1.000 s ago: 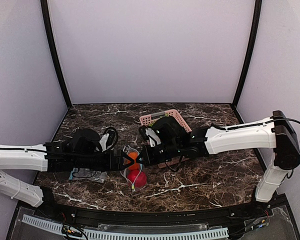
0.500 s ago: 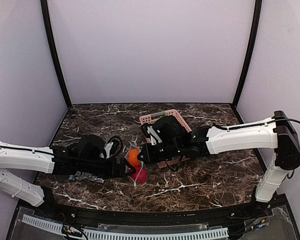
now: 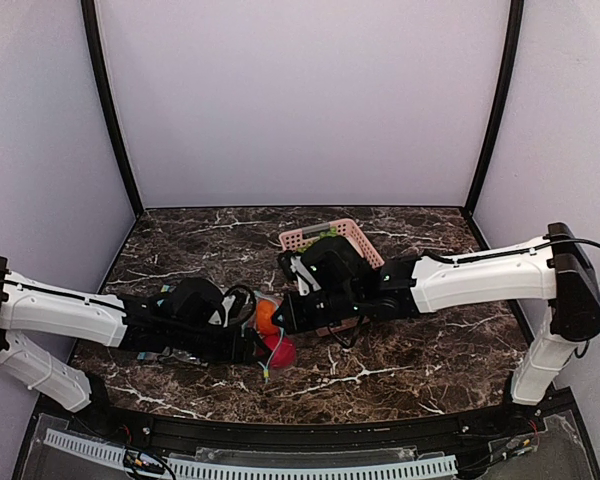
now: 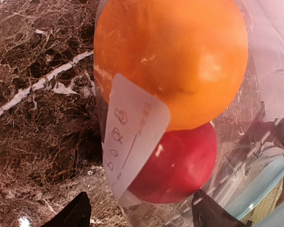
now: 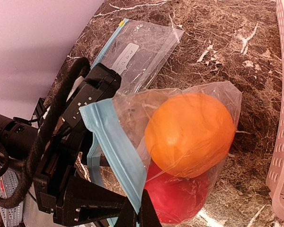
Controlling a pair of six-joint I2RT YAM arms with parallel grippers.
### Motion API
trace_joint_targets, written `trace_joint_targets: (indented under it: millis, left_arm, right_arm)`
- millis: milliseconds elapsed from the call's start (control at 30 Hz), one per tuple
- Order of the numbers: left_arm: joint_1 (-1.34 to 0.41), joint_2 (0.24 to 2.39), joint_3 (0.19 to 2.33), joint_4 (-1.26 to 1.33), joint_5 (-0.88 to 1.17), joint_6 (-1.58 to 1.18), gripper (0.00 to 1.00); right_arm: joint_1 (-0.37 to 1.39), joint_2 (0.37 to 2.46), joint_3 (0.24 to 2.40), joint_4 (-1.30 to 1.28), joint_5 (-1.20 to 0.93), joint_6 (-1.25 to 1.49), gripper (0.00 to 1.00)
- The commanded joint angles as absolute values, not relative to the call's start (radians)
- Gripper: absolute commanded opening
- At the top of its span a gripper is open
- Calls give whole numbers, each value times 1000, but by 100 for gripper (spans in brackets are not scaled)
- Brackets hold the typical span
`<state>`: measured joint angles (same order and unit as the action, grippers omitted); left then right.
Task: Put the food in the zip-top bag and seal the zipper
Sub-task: Pass from the right arm to the left
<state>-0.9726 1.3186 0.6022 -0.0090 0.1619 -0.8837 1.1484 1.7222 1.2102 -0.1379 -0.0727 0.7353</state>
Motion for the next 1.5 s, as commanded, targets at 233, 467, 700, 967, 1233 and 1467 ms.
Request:
trace_joint_targets:
  millis: [233, 467, 700, 967, 1233, 1467]
  left_arm:
    - [-974, 1367, 610, -11, 167, -872, 72]
    - [-975, 1327, 627, -4, 127, -845, 75]
    - [-972, 1078, 643, -108, 14, -759, 97]
    - [-972, 1037, 603, -88, 102, -827, 95]
    - [-972, 1120, 649, -11, 176, -812, 89]
    - [-971, 1189, 698, -40, 141, -811, 45]
  right_arm:
    - [1169, 1708, 1246, -124, -69, 741, 0]
    - [1170, 1691, 1242, -154, -25, 739, 0]
    - [1158, 1645, 1218, -225, 46, 730, 0]
    - [1143, 1623, 1203, -235, 40, 722, 0]
    - [1143, 1639, 1213, -236, 32, 726, 0]
    - [1143, 1642, 1223, -238, 30, 724, 0]
